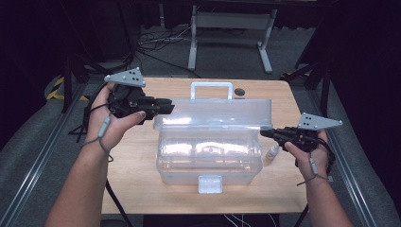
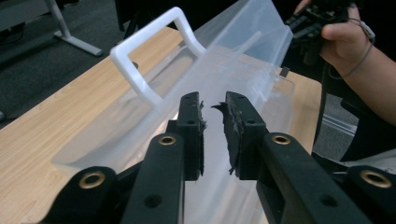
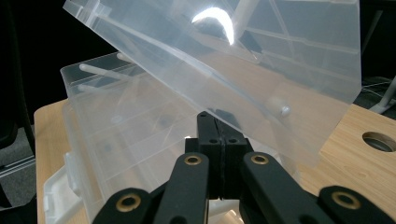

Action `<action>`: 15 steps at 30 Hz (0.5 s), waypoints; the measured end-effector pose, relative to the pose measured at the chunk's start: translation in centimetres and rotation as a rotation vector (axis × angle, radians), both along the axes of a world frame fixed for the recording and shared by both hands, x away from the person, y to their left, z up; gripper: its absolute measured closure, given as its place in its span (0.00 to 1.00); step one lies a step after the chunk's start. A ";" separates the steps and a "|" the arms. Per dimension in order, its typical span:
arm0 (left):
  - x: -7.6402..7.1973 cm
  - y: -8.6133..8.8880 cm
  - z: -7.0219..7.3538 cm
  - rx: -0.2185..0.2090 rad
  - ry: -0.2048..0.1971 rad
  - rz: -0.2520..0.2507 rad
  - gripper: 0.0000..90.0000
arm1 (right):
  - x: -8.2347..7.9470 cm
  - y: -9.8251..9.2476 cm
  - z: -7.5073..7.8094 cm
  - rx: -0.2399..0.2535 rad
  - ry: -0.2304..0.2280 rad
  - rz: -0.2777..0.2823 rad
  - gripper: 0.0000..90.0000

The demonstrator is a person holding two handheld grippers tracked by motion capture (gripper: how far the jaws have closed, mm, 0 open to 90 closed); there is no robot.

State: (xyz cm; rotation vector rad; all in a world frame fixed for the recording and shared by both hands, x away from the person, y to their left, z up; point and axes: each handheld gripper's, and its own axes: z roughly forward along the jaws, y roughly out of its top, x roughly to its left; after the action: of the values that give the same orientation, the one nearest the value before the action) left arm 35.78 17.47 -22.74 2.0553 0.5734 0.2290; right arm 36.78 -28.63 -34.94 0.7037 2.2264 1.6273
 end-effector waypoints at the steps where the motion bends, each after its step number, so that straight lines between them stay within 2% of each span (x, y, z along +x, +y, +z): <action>1: -0.4 0.1 -0.1 -0.002 -0.003 -0.005 0.89 | 0.0 0.0 0.1 0.001 0.002 -0.003 1.00; 6: -2.2 0.8 -0.9 -0.006 -0.002 -0.028 0.98 | 0.2 0.1 0.3 0.009 -0.003 -0.022 1.00; 10: -2.8 1.4 -2.2 -0.011 0.016 -0.022 0.99 | 0.4 0.2 0.5 0.016 -0.003 -0.034 1.00; 12: -3.0 1.7 -3.3 -0.018 0.038 -0.010 1.00 | 0.4 0.2 0.5 0.023 -0.001 -0.040 1.00; 15: -3.1 1.9 -4.5 -0.020 0.043 0.021 1.00 | 0.5 0.3 0.6 0.025 -0.004 -0.046 1.00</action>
State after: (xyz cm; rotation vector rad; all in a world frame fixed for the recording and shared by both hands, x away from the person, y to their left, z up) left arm 32.64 19.33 -27.23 2.0397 0.6219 0.1907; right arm 37.26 -28.35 -34.38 0.7517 2.1740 1.6360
